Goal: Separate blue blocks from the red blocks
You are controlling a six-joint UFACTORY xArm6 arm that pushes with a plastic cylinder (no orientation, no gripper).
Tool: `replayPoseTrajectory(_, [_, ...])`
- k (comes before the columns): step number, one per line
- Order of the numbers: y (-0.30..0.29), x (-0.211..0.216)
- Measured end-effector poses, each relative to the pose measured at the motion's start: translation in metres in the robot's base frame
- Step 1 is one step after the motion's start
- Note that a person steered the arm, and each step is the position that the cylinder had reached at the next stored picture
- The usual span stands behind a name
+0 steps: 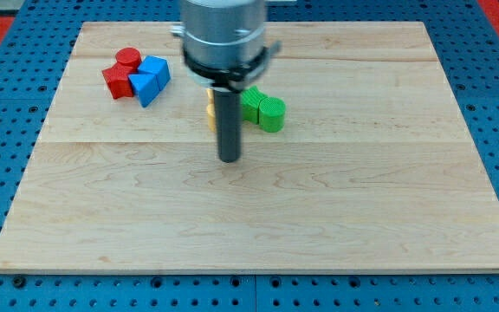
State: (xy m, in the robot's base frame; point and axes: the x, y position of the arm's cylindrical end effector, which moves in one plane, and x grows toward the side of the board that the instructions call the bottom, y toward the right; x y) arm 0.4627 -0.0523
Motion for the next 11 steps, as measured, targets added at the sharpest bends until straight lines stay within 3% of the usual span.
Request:
replayPoseTrajectory(1, [-0.057,-0.005])
replayPoseTrajectory(2, [-0.078,-0.040])
replayPoseTrajectory(5, [-0.014,-0.177])
replayPoseTrajectory(6, [-0.031,-0.193])
replayPoseTrajectory(8, [-0.091,-0.192])
replayPoseTrajectory(11, [-0.067,-0.099])
